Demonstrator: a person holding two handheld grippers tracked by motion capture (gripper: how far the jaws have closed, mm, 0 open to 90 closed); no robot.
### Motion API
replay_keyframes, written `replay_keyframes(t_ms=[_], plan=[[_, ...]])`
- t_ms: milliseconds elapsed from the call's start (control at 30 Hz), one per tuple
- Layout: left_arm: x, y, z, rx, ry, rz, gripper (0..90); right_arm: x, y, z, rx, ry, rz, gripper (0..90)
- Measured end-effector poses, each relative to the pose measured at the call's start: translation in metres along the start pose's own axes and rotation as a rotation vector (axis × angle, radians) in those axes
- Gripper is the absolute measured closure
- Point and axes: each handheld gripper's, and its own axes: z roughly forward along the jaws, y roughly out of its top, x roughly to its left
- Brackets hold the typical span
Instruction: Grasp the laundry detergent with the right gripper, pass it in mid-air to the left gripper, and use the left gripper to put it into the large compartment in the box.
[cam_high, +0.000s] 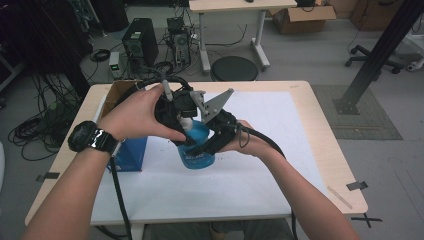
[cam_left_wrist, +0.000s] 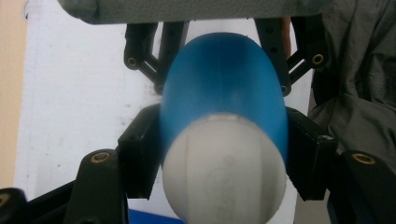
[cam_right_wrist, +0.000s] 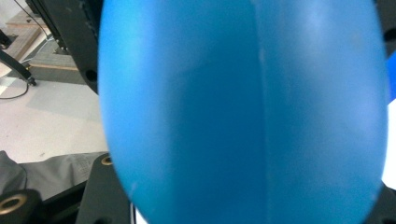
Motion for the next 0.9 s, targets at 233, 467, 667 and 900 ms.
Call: replay_keyframes(t_ms=[233, 467, 667, 900], plan=[[0.002, 0.002, -0.001, 0.012, -0.021, -0.015, 38.1, -0.001, 0.0, 0.0, -0.001, 0.022, 0.009, 42.0], [0.004, 0.006, -0.004, 0.043, -0.039, -0.031, 38.2, -0.001, 0.002, -0.002, -0.004, 0.004, 0.017, 29.1], [0.009, 0.002, -0.014, 0.074, -0.025, -0.118, 38.2, -0.007, -0.007, -0.009, 0.053, -0.022, 0.049, 13.9], [0.029, -0.011, -0.036, 0.12, 0.06, -0.337, 38.2, -0.011, -0.021, -0.021, 0.225, -0.066, 0.071, 11.7]])
